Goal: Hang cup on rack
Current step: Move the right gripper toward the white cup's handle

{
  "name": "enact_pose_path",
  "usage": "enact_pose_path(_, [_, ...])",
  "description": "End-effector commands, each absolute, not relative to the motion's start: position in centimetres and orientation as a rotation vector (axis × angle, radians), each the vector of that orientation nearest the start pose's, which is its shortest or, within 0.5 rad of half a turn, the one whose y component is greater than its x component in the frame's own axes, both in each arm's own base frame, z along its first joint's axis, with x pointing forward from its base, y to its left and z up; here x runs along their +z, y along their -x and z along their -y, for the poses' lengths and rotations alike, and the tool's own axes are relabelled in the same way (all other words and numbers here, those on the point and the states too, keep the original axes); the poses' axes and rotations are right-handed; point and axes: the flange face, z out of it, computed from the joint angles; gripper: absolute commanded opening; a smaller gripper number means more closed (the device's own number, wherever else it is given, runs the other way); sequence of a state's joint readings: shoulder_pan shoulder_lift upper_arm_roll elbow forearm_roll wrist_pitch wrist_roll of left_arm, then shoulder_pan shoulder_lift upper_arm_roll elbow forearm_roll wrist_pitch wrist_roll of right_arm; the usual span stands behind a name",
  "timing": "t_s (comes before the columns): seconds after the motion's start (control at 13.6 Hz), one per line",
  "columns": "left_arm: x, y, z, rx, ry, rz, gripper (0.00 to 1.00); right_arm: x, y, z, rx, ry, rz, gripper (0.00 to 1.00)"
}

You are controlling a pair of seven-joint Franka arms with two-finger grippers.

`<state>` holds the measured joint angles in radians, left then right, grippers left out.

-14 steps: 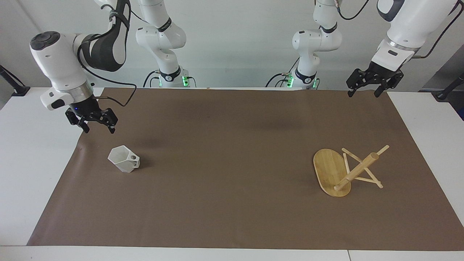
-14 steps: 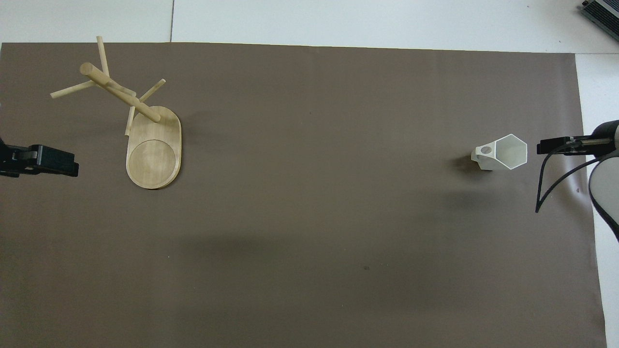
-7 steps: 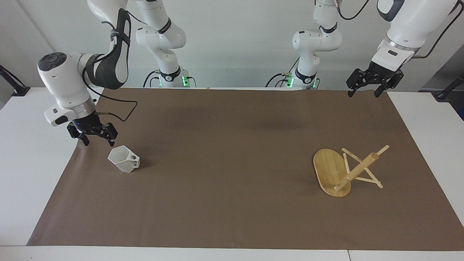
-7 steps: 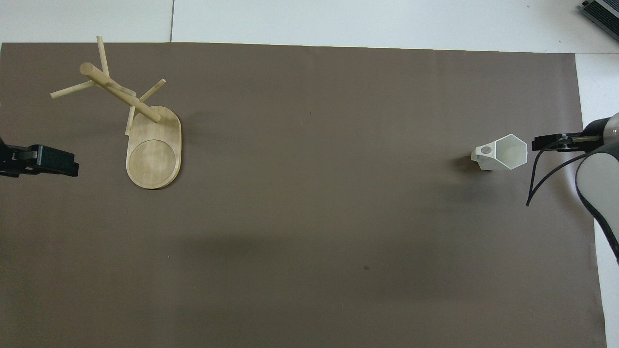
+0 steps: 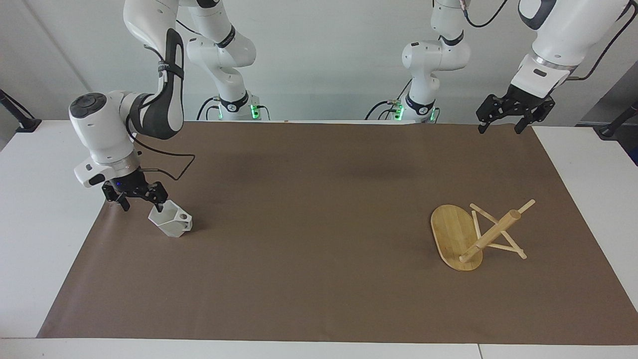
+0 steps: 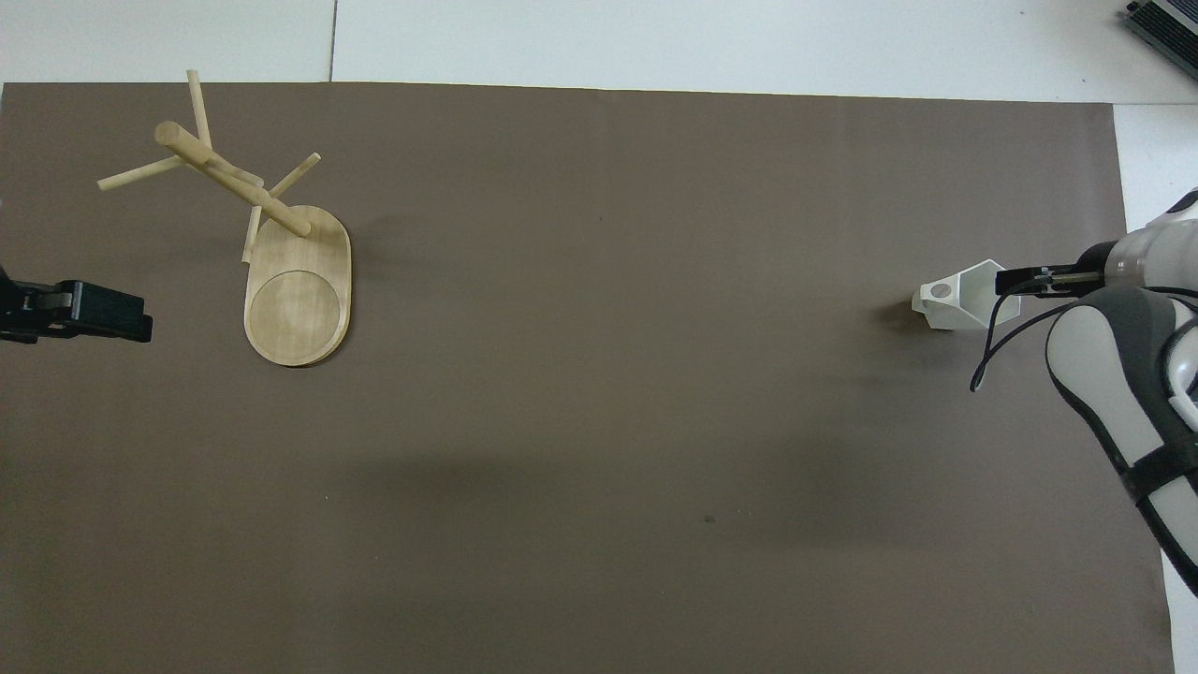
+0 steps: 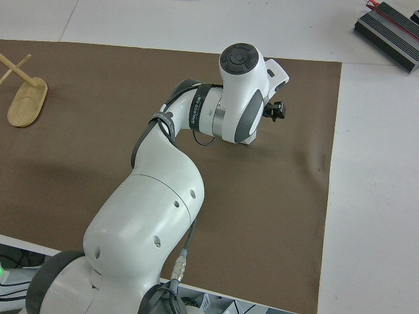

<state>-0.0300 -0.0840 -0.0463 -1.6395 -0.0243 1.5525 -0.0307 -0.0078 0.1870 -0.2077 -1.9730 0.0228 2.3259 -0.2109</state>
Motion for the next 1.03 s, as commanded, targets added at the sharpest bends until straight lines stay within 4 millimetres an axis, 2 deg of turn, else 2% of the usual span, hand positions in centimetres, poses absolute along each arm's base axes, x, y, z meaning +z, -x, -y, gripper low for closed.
enact_pose_path(0.0, [63.6, -51.9, 4.0, -0.014, 3.141, -0.055, 1.00, 38.6, -59.3, 12.7, -0.257, 3.198, -0.012, 1.00])
enact_pose_path(0.29, [63.6, -51.9, 4.0, -0.014, 3.141, -0.055, 1.00, 36.8, -58.4, 12.6, -0.263, 3.197, -0.019, 1.00])
enact_pose_path(0.74, [63.6, -51.9, 3.9, -0.012, 3.141, -0.055, 1.00, 36.7, -58.3, 12.6, -0.265, 3.196, -0.031, 1.00])
enact_pose_path(0.96, [63.6, -51.9, 4.0, -0.014, 3.141, -0.055, 1.00, 36.7, -58.3, 12.6, -0.265, 3.196, -0.029, 0.92])
